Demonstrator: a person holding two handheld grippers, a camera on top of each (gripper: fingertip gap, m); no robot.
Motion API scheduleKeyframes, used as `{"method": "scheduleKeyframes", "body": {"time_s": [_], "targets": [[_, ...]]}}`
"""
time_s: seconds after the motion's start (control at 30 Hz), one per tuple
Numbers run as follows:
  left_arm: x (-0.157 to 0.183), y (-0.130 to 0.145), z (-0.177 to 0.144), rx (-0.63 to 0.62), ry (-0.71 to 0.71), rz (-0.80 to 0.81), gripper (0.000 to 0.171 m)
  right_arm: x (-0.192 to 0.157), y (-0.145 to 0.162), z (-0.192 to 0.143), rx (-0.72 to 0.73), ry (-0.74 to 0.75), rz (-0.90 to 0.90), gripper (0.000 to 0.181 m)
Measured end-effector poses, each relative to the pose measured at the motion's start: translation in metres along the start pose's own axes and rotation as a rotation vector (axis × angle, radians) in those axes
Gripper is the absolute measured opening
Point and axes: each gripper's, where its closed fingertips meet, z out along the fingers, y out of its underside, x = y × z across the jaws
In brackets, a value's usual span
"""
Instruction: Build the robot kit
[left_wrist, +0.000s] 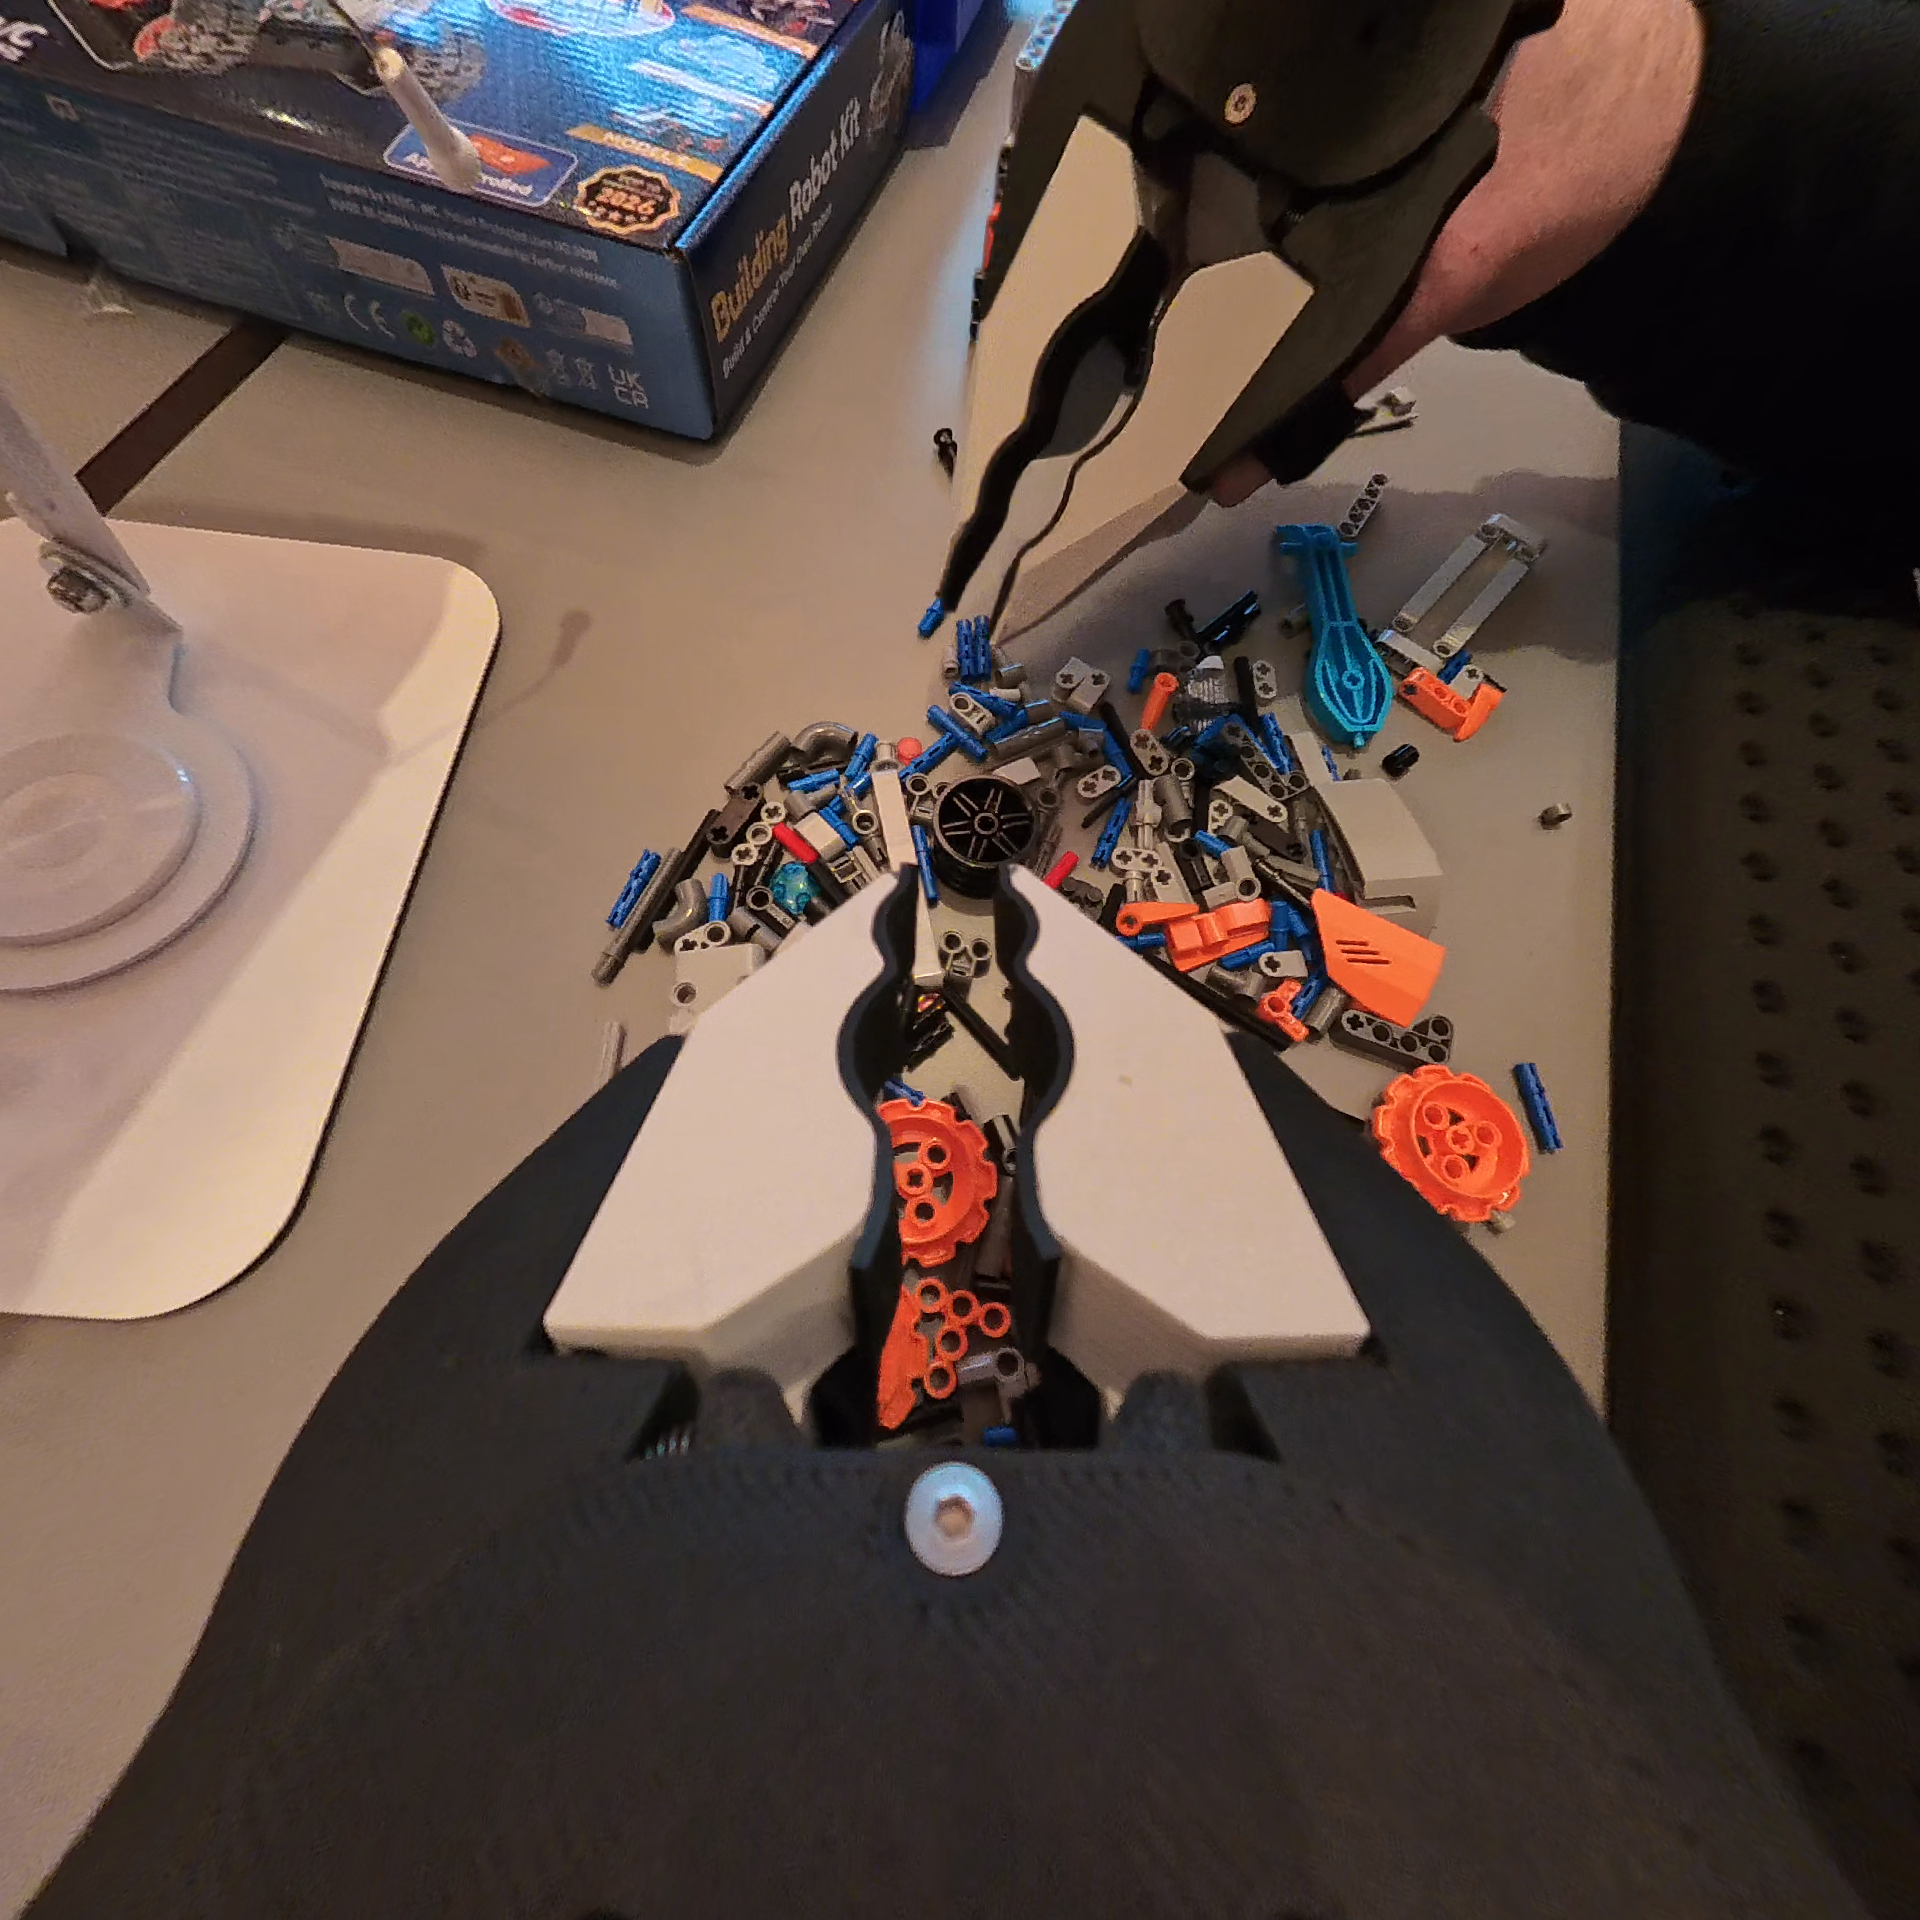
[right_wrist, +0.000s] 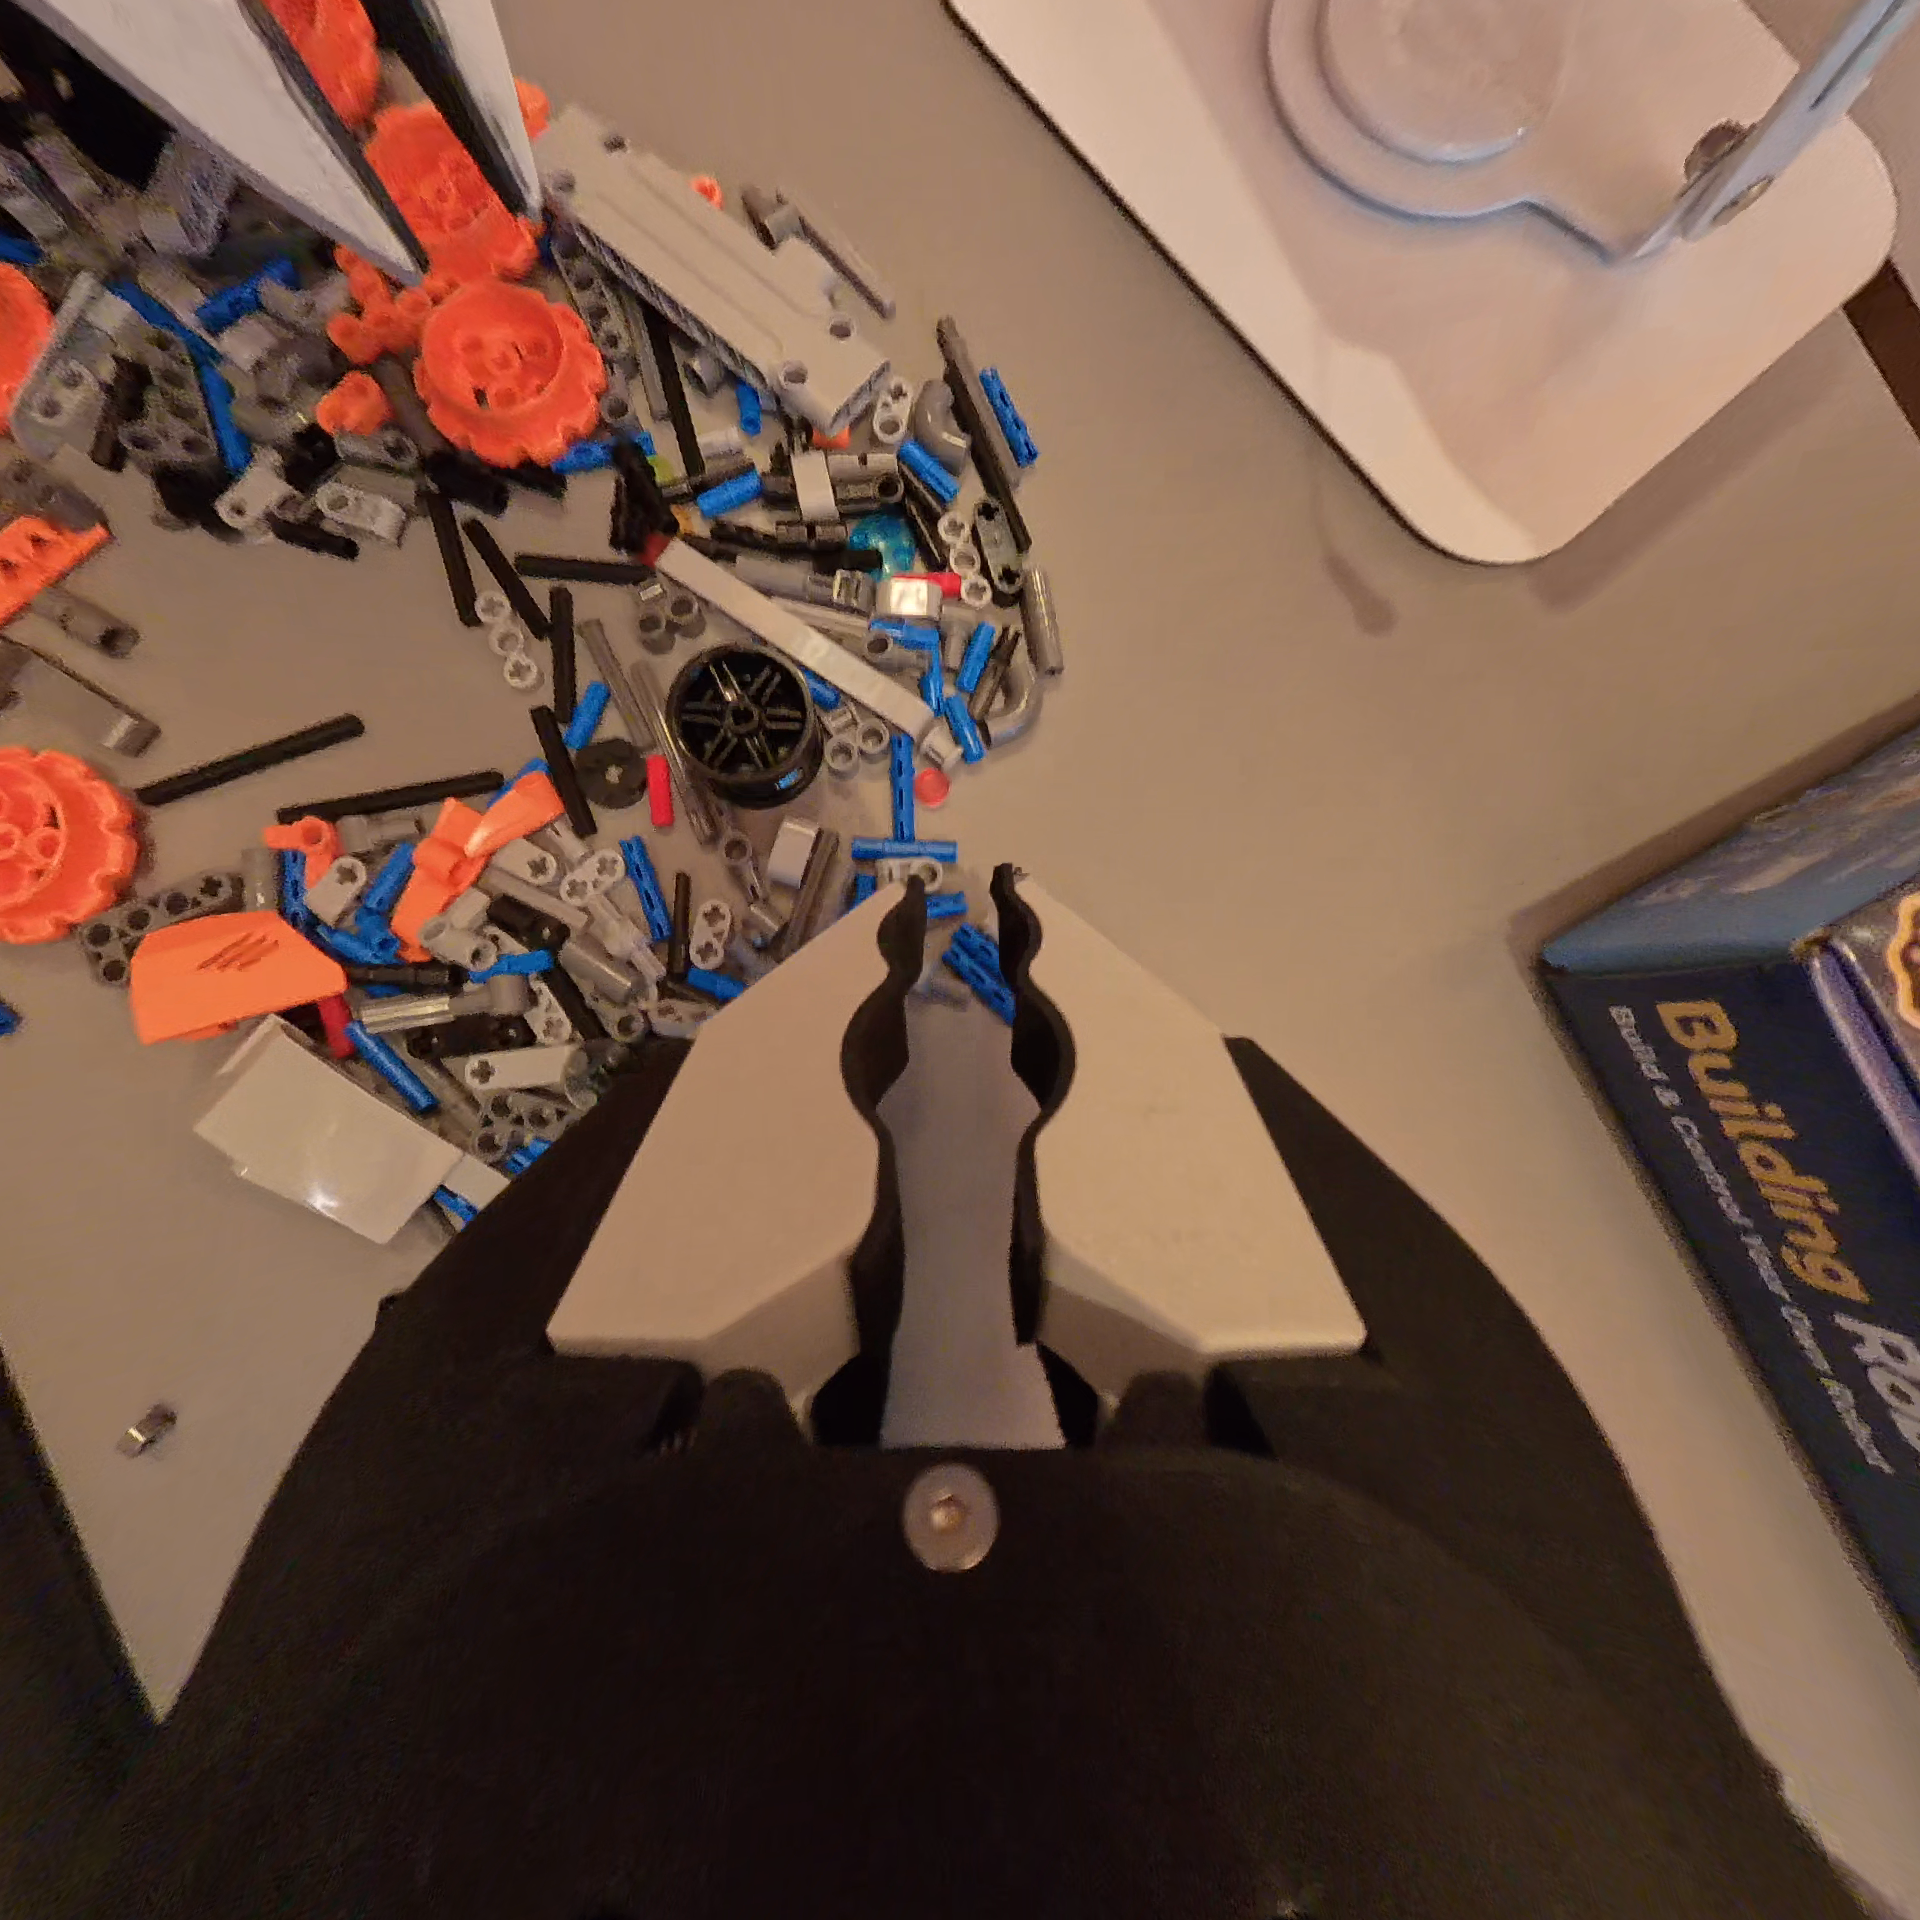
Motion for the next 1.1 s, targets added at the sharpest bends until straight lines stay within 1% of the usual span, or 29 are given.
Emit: {"method": "scheduleKeyframes", "body": {"time_s": [0.13, 0.23, 0.33, 0.47, 0.57, 0.7, 0.8, 1.1], "targets": [[-0.002, 0.0, -0.001, 0.004, -0.005, -0.003, 0.01, -0.006, -0.004, 0.014, -0.029, -0.044, -0.017, 0.018], [-0.003, 0.0, -0.002, 0.006, -0.011, -0.003, 0.01, -0.006, -0.005, 0.026, -0.041, -0.055, -0.013, 0.015], [-0.005, -0.001, -0.004, 0.014, -0.018, -0.009, 0.01, -0.005, -0.007, 0.03, -0.043, -0.051, -0.02, 0.014], [-0.01, -0.002, -0.006, 0.025, -0.03, -0.027, 0.01, -0.004, -0.019, 0.033, -0.012, -0.044, -0.037, 0.012], [-0.012, -0.002, -0.007, 0.033, -0.035, -0.033, 0.009, -0.003, -0.025, 0.038, -0.018, -0.033, -0.06, 0.009], [-0.013, -0.002, -0.008, 0.035, -0.041, -0.033, 0.009, 0.001, -0.024, 0.047, -0.035, -0.046, -0.058, 0.006], [-0.013, -0.003, -0.008, 0.036, -0.044, -0.031, 0.009, 0.003, -0.02, 0.047, -0.037, -0.044, -0.061, 0.005], [-0.016, 0.0, -0.005, 0.039, -0.043, -0.043, 0.009, 0.006, -0.024, 0.035, 0.017, -0.046, -0.044, 0.006]]}}
